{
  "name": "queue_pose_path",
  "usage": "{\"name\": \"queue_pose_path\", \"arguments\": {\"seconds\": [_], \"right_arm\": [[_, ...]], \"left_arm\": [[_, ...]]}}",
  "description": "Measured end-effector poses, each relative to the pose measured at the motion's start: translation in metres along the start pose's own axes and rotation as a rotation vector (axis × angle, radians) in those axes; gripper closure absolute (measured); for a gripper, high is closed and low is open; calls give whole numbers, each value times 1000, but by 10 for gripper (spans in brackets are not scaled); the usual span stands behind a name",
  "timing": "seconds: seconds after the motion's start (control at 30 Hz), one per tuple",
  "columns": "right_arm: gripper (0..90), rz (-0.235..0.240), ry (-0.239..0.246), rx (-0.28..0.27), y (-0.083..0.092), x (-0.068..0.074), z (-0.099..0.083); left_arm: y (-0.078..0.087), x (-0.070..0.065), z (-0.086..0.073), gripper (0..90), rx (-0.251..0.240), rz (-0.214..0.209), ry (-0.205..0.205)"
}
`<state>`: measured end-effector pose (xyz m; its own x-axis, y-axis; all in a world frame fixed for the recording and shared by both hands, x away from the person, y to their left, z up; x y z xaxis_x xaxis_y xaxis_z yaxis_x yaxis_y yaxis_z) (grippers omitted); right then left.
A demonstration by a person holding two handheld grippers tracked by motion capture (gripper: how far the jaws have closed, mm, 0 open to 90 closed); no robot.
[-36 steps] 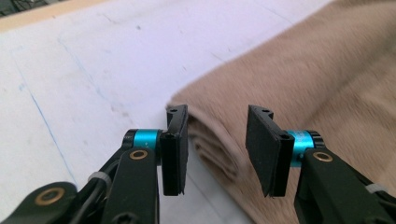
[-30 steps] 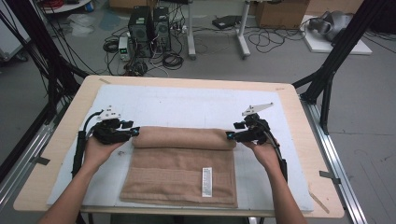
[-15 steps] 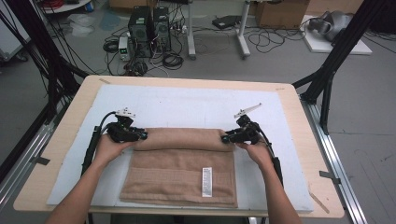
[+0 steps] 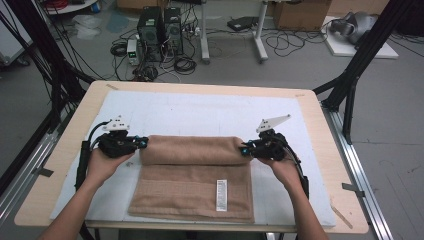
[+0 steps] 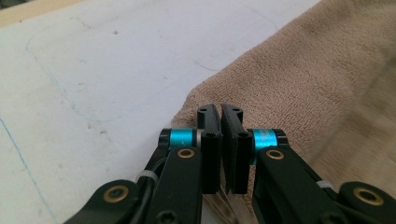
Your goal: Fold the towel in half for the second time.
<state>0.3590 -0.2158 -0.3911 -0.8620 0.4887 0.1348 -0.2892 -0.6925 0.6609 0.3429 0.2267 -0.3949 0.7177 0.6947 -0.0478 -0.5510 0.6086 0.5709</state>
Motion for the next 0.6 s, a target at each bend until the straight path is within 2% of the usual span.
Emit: {"name": "queue_pose_path", "arguments": {"seconds": [0.1,0.17,0.2,0.27,0.3,0.4,0.47,0.6], "right_arm": [[754,20,38,-13,9,21,-10],[716,54,59,-27,16,36,-19],[695,56,71,-39,19,42,-22],[650,54,79,-61,27,50,-25],[636,47,76,-76,30,51,-24],[583,16,69,-78,31,47,-18],[551,9,65,-60,25,42,-13],[520,22,42,-32,6,32,-11]], "left_arm": [[18,-15,-13,861,-15,-32,-21],[30,-27,-26,859,-11,-81,-34],[35,-32,-32,852,-6,-99,-40],[44,-38,-39,787,-33,-128,-34],[48,-39,-39,731,-44,-127,-34],[49,-36,-35,674,-59,-100,-33],[43,-32,-33,622,-60,-81,-25],[27,-28,-33,602,-33,-75,-14]]}}
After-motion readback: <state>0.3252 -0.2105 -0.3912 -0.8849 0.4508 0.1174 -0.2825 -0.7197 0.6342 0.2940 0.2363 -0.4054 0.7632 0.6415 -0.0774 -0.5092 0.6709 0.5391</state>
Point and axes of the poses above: each handheld gripper's, and its own axes: y roughly backward along the jaws, z roughly out of its top, x roughly to its left, the point moved 2 cm from there along -y, roughly forward along the jaws, and after that the axes turned 1 degree about x, right-handed, at the moved point
